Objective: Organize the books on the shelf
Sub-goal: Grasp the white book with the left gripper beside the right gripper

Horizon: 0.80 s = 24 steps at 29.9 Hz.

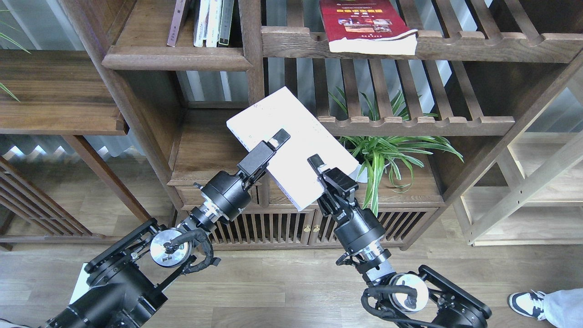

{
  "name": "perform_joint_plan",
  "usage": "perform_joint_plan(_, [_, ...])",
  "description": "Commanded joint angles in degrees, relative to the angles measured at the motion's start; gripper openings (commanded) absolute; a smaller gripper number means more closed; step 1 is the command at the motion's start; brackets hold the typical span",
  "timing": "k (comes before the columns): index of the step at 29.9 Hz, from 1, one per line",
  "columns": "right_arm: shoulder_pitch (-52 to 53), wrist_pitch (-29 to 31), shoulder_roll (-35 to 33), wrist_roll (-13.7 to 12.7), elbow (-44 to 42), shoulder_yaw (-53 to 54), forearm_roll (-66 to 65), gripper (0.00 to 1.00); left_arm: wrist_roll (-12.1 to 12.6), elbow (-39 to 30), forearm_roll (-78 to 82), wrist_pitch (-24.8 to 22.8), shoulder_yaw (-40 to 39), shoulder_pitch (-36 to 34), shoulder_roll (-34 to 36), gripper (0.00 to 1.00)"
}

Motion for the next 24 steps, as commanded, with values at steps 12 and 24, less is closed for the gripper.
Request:
perform_joint_plan(12, [0.08, -0.02, 0.38, -0.04, 0.00, -0.03, -0.33, 0.02, -0.58, -0.37, -0.06, -0.94, -0.16, 0.07, -0.01, 0.59])
perform_joint_plan(24, [0.17, -0.02, 1.00, -0.04, 0.00, -0.03, -0.33, 0.02, -0.23, -0.37, -0.06, -0.94, 0.19, 0.51, -0.01, 0.36])
